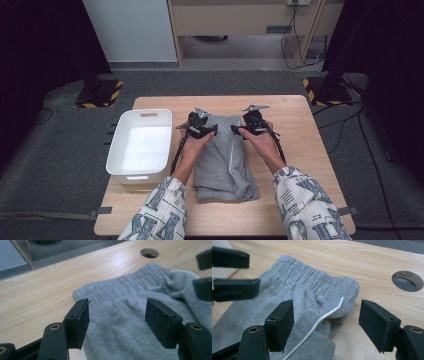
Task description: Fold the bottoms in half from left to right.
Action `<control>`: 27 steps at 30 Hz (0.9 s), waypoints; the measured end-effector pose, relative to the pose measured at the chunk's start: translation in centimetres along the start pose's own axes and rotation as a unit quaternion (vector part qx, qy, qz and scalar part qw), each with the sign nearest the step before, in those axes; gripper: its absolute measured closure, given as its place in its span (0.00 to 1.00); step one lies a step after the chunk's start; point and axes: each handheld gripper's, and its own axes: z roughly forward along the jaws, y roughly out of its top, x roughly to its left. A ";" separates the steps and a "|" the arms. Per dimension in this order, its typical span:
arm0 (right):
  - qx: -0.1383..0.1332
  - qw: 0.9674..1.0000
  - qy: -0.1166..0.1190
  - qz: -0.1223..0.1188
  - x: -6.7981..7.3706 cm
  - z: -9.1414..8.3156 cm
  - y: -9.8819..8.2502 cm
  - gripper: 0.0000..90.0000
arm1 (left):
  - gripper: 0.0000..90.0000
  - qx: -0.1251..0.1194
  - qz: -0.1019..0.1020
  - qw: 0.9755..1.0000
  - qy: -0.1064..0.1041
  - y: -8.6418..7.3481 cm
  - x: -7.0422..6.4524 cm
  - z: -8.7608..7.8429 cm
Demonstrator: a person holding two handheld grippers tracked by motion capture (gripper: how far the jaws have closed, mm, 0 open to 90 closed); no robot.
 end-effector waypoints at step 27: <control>0.020 1.000 -0.016 0.011 -0.5 3.5 0.2 0.24 | 0.37 0.010 -0.031 0.999 -0.002 -0.5 1.4 2.4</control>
